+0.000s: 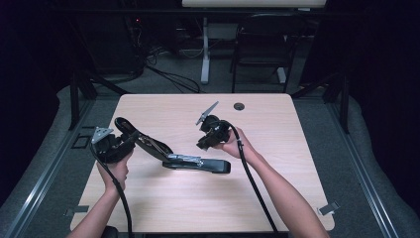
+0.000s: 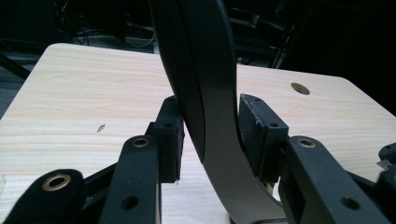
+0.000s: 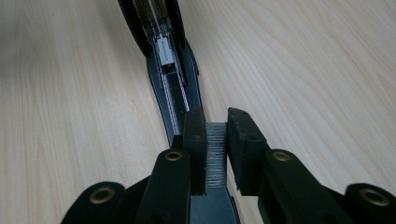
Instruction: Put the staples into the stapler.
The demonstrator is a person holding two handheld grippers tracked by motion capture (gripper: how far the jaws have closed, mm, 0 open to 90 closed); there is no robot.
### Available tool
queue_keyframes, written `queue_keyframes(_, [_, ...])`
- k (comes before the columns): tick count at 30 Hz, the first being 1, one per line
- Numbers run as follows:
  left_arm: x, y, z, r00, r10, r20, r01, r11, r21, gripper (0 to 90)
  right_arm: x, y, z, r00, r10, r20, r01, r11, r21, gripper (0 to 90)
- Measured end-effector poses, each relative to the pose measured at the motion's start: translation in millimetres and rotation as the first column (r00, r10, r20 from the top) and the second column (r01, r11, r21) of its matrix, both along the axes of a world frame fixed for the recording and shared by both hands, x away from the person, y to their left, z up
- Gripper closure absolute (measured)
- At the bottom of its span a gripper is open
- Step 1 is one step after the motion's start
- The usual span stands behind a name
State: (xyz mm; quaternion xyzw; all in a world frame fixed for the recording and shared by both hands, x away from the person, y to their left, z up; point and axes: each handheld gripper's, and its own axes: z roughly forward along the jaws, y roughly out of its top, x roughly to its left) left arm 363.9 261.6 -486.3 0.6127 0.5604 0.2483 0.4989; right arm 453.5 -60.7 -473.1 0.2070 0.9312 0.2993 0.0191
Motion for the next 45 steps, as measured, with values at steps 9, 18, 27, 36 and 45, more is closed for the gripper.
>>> queue_keyframes(9, [0.1,0.1,-0.4,1.0,0.0,0.003,0.0,1.0,-0.001,61.9,3.0,7.9,-2.8,0.9995,0.032,0.003,-0.032,0.999,0.003,78.6])
queue_keyframes(18, [0.0,0.1,-0.2,1.0,-0.001,0.001,0.001,1.0,0.0,61.9,3.6,18.4,-8.3,0.9975,0.071,-0.001,-0.071,0.997,0.013,78.6])
queue_keyframes(27, [0.1,-0.1,-0.2,1.0,0.001,0.003,-0.001,1.0,0.0,61.9,3.3,27.9,-15.3,0.9948,0.101,-0.013,-0.101,0.995,0.002,78.7])
queue_keyframes(36, [0.1,0.2,-0.4,1.0,0.0,0.003,0.0,1.0,-0.004,61.9,1.9,34.8,-23.3,0.9915,0.129,-0.019,-0.129,0.992,-0.012,78.6])
queue_keyframes(45, [0.2,0.2,-0.6,1.0,0.001,0.004,-0.001,1.0,-0.006,62.0,2.7,36.4,-33.1,0.9902,0.137,-0.028,-0.137,0.99,-0.023,78.6])
